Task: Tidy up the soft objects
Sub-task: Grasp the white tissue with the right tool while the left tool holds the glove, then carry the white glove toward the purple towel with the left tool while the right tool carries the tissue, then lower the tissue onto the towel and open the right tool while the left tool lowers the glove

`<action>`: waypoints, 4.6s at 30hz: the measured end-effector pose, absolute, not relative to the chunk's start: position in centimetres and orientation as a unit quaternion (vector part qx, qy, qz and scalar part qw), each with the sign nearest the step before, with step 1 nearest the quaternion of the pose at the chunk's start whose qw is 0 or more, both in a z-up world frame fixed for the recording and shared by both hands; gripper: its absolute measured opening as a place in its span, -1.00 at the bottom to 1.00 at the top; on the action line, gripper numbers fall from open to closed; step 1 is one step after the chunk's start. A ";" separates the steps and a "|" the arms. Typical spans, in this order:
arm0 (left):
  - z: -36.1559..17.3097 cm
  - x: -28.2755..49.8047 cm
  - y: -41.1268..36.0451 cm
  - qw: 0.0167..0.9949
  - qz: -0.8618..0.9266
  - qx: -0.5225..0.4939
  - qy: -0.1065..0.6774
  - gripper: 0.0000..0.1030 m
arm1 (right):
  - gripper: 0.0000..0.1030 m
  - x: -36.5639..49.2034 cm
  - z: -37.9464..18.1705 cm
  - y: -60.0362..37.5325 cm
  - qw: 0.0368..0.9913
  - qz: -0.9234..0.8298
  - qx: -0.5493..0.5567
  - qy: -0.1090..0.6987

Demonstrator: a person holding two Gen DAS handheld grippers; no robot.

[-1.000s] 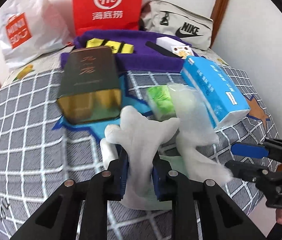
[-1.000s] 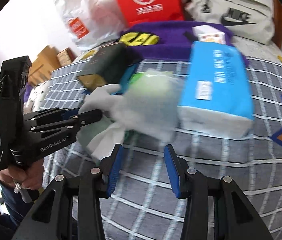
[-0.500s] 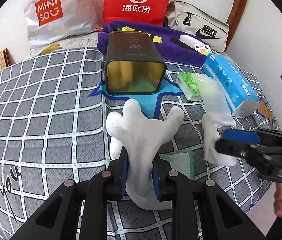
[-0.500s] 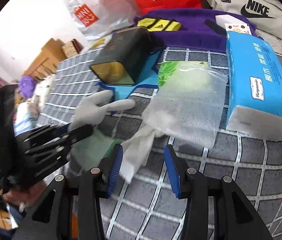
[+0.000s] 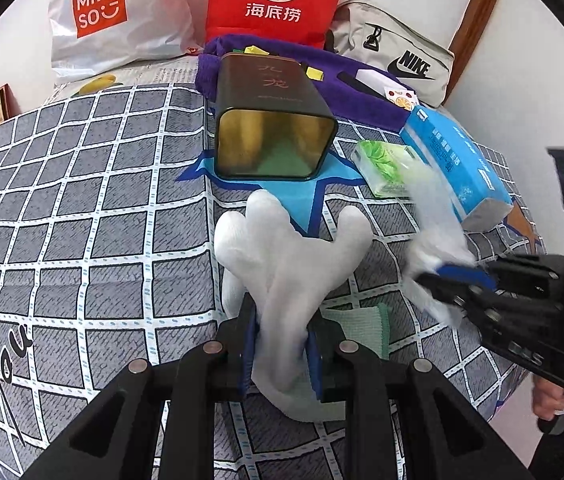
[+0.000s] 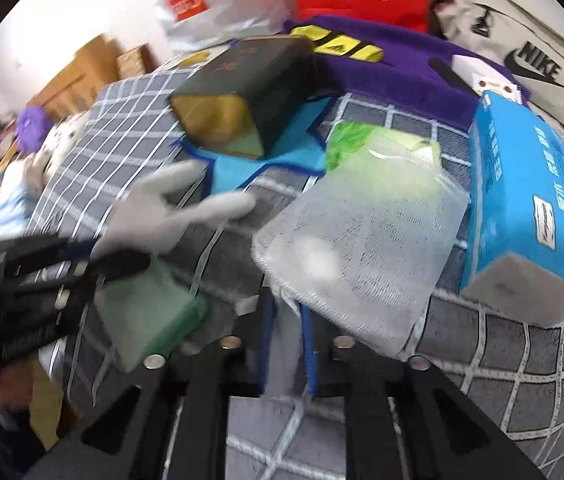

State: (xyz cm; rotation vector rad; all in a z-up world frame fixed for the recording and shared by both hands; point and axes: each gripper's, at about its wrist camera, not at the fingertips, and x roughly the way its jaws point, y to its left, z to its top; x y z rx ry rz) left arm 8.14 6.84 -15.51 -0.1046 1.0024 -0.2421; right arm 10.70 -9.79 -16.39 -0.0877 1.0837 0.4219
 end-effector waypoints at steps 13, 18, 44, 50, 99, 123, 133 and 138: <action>-15.6 8.3 6.3 0.867 -0.110 -0.046 0.484 -0.57 | -0.31 7.5 -16.2 -17.1 0.818 0.176 -0.033 0.546; -15.6 8.3 5.8 0.866 -0.108 -0.036 0.488 -0.57 | 0.03 7.4 -15.9 -16.8 0.834 0.170 -0.029 0.524; -9.1 8.5 5.8 0.887 -0.146 -0.071 0.432 -0.60 | -0.65 6.6 -6.3 -16.6 0.889 0.213 -0.018 0.406; -7.3 9.0 5.7 0.893 -0.145 -0.068 0.420 -0.60 | -0.65 7.2 -5.0 -17.2 0.895 0.210 -0.017 0.393; -4.2 34.9 2.2 0.893 -0.107 -0.069 0.431 -0.60 | -0.64 33.6 -2.9 -19.0 0.897 0.185 -0.020 0.400; -9.7 38.8 3.4 0.865 -0.111 -0.109 0.478 -0.60 | -0.62 38.5 -12.0 -18.9 0.841 0.178 -0.032 0.510; -10.6 39.3 2.7 0.859 -0.114 -0.109 0.486 -0.60 | -0.59 39.1 -13.7 -17.8 0.831 0.180 -0.041 0.525; -10.7 39.2 2.6 0.862 -0.113 -0.105 0.483 -0.60 | -0.59 39.4 -14.6 -16.6 0.825 0.186 -0.046 0.532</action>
